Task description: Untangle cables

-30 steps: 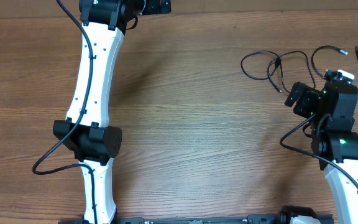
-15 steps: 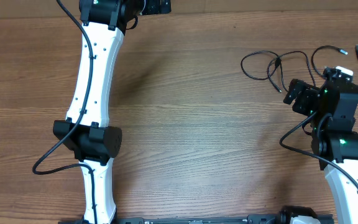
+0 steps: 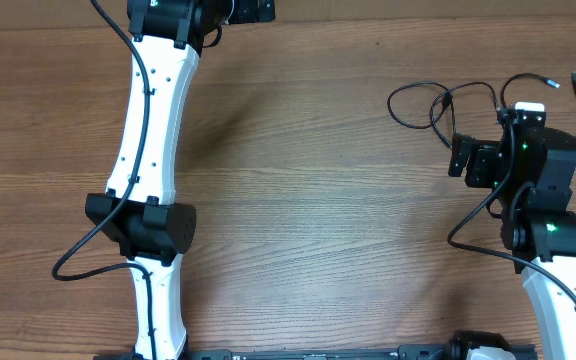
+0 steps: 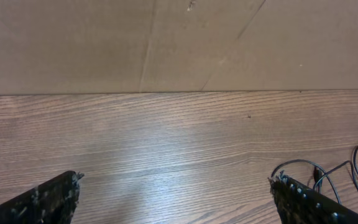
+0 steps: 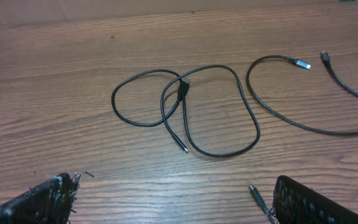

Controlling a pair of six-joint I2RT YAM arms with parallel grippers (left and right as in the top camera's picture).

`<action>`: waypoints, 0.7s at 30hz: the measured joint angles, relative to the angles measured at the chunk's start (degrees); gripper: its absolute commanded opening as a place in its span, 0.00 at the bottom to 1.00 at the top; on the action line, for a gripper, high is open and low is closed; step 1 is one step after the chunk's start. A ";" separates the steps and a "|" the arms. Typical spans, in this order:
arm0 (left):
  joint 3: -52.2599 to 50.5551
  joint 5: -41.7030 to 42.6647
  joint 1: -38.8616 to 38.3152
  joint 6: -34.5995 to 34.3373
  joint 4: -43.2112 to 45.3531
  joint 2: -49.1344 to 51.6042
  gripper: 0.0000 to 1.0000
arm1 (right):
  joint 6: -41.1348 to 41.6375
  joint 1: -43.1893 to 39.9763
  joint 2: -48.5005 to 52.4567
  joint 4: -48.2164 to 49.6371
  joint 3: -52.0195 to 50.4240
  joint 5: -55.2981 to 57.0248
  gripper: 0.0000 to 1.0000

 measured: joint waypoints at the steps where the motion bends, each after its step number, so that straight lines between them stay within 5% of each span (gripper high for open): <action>1: 0.00 0.02 0.00 0.00 0.00 0.00 1.00 | -0.20 0.00 0.00 -0.11 0.00 0.04 1.00; 21: 0.00 0.02 0.00 -0.02 0.00 0.00 1.00 | 4.28 0.00 -2.80 1.57 -0.04 0.98 1.00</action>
